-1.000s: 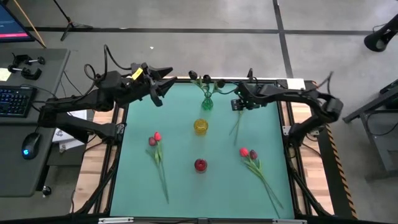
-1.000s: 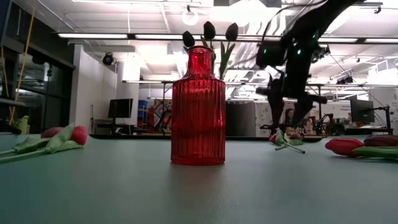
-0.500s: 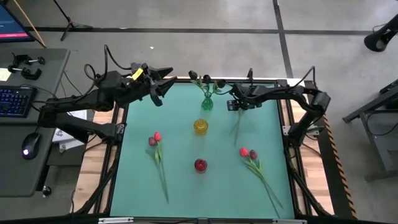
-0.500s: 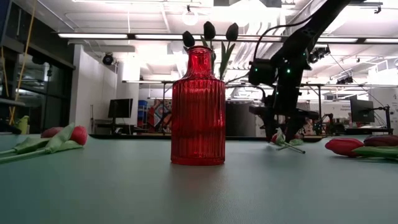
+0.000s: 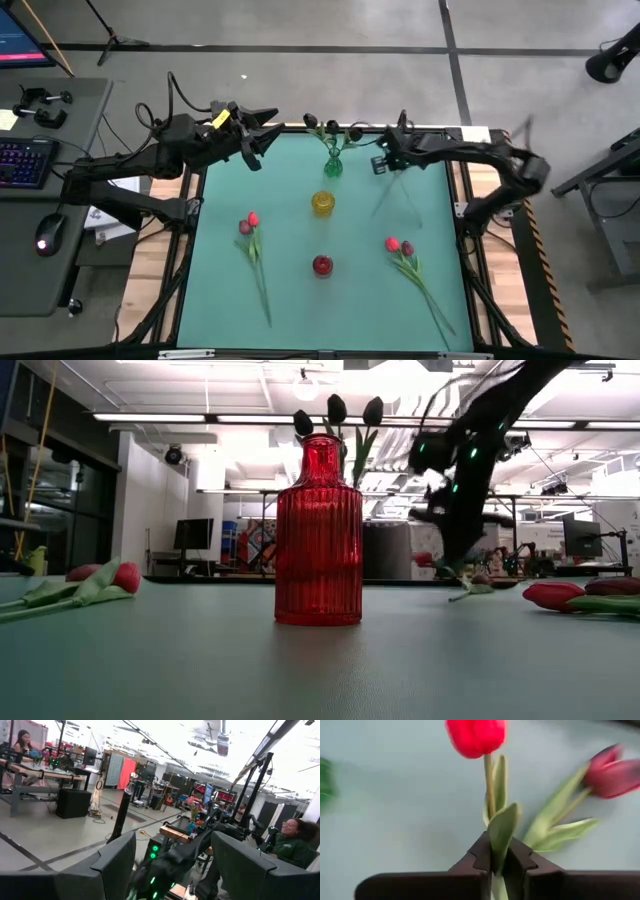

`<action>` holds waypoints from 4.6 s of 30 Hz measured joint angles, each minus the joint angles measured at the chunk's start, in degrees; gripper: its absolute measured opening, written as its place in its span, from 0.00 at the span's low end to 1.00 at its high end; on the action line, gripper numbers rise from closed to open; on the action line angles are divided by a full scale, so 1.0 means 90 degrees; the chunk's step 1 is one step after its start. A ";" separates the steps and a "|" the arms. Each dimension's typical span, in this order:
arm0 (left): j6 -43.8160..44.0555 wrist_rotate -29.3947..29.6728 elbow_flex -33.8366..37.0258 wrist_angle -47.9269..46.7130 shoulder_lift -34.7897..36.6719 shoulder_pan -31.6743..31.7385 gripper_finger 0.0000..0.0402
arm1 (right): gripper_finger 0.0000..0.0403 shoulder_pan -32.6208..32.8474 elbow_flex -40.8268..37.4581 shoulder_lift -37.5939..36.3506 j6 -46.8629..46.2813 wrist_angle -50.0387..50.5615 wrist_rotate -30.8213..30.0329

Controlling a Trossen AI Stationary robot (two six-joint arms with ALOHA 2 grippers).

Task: Sort flowers into vase by color
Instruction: Put the top red tulip into the red vase, then put the right red tulip into the red vase

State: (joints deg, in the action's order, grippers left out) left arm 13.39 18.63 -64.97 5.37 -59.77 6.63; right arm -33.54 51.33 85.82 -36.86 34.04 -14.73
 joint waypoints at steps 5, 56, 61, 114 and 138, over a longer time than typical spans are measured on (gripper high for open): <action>-0.0002 0.0001 0.0000 0.0002 0.0000 0.0000 0.62 | 0.01 -0.0117 0.0000 -0.1636 0.0496 -0.0194 -0.0040; -0.0393 0.0291 0.0000 0.0053 0.0000 0.0010 0.62 | 0.00 0.4406 0.0000 -0.0005 0.2436 -0.9862 0.3109; -0.0393 0.0290 0.0000 0.0051 0.0000 0.0010 0.62 | 0.00 0.4406 0.0000 0.0010 0.2509 -0.9662 0.3107; -0.0403 0.0350 0.0002 0.0039 0.0000 0.0007 0.62 | 0.69 0.4568 0.0002 -0.2374 -0.0584 -0.0757 0.3853; -0.0899 0.0359 0.0002 0.0046 0.0000 0.0008 0.62 | 0.05 0.5958 -0.0753 -0.0809 -0.2754 0.1605 0.2507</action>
State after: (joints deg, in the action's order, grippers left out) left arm 5.30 21.87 -64.95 5.78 -59.77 6.71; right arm 20.09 44.55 78.54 -61.65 48.49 7.84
